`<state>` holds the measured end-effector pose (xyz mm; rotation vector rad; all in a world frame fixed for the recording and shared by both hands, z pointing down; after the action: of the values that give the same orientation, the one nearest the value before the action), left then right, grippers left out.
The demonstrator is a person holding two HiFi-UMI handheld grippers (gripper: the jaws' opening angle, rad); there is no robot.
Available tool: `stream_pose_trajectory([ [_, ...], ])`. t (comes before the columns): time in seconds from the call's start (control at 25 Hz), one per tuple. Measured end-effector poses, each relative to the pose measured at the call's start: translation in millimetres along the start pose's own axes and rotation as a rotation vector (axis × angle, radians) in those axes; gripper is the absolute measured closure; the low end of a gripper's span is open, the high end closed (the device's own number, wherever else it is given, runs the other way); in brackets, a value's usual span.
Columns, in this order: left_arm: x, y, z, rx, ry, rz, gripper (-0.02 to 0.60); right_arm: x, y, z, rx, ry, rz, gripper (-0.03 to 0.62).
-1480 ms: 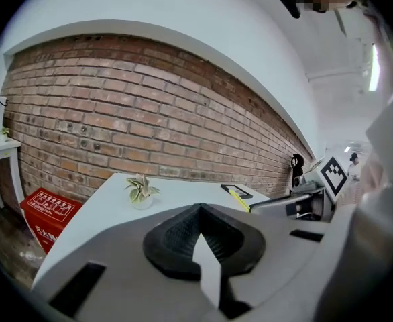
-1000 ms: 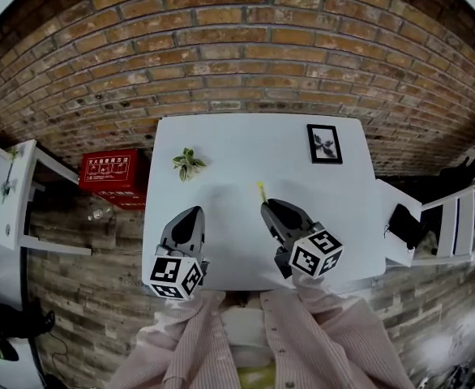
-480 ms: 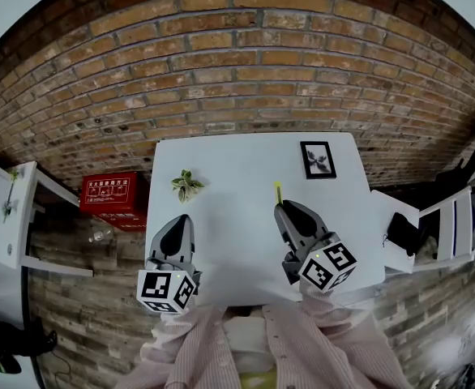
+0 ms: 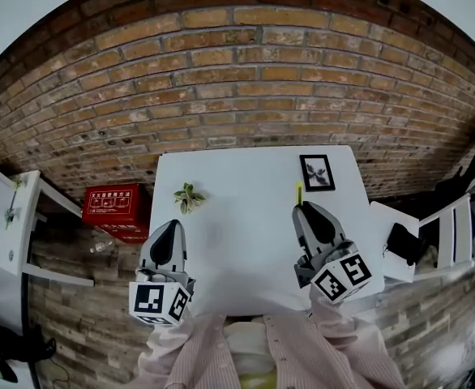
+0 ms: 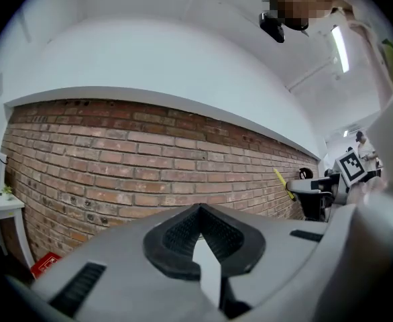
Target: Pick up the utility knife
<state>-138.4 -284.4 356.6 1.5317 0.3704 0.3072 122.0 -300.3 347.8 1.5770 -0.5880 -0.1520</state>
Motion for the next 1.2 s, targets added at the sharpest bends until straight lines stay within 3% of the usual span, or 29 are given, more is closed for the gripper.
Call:
stream_pose_trajectory([
  [0.48,1,-26,-5,0.039,-0.016,0.035,0.589,8,-36,-12,0.083,0.040,-0.054,0.534],
  [1.2,1,-20,0,0.004,-0.030,0.043,0.590,16,-25,-10,0.038,0.047,-0.096,0.536],
])
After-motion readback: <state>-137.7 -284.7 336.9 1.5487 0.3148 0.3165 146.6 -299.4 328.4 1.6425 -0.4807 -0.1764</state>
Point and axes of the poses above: the fingertips, and each gripper's own axes: z forward along the fingers, x to its right, y out of its underside, the point moved 1 cm from there along -z, backward along the fingers, and after that the axes turned 5 degrees about y, right-handed, at the moved point
